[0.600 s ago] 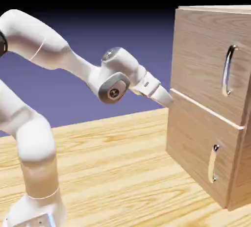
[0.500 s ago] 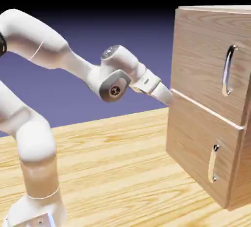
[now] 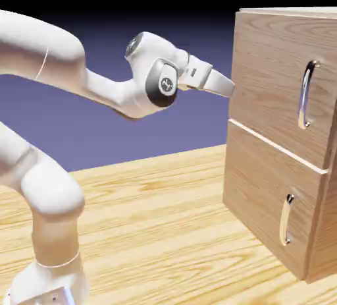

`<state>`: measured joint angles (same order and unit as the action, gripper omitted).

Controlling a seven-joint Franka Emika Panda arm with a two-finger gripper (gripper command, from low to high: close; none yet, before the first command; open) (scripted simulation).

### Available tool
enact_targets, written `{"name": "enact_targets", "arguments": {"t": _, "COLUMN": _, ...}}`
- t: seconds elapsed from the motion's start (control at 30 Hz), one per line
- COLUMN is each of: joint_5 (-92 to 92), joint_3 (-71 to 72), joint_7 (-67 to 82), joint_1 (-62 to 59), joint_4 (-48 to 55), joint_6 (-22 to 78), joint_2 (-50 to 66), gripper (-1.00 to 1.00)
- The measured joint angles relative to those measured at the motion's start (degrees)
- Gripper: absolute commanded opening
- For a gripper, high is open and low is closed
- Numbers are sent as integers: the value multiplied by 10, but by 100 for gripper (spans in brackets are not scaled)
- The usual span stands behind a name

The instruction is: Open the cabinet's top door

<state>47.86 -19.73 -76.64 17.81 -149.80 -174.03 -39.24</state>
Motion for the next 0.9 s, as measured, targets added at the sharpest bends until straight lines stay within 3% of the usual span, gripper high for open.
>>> {"name": "enact_targets", "arguments": {"t": 0.9, "joint_5": 673, "joint_3": -277, "joint_7": -481, "joint_1": 241, "joint_4": 157, "joint_6": 0, "joint_2": -93, "gripper": 0}}
